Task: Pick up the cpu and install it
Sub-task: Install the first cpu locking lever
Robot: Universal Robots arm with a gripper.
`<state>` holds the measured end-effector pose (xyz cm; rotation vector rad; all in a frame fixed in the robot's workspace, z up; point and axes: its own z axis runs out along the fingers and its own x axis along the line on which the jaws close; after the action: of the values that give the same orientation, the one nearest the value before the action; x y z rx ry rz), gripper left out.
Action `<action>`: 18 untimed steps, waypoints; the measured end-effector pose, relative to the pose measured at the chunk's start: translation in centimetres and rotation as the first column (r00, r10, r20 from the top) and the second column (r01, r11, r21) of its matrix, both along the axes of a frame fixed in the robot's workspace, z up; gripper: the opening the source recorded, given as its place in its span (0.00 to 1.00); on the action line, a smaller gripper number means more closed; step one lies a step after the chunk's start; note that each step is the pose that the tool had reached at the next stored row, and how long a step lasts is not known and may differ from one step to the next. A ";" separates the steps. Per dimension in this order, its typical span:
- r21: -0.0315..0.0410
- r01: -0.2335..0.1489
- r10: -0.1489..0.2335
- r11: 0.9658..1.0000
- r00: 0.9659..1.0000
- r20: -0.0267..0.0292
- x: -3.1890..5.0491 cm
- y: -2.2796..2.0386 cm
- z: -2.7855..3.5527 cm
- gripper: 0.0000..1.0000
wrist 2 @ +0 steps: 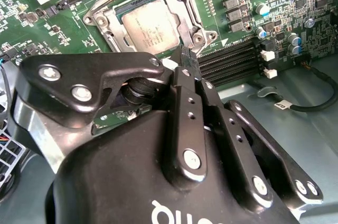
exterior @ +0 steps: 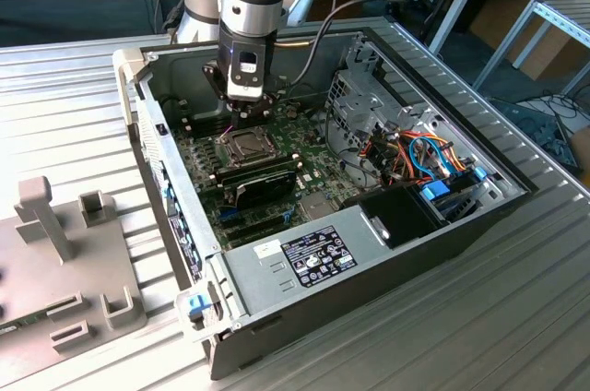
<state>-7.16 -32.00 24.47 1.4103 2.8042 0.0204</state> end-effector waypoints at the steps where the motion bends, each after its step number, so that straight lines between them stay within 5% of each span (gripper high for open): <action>1: 0.000 -0.001 0.001 1.000 1.000 0.000 0.00 0.00 0.00 0.11; 18: 0.000 -0.044 0.044 0.999 0.999 0.000 0.00 0.00 0.00 0.11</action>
<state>-7.16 -32.00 24.46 1.3488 2.8346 0.0204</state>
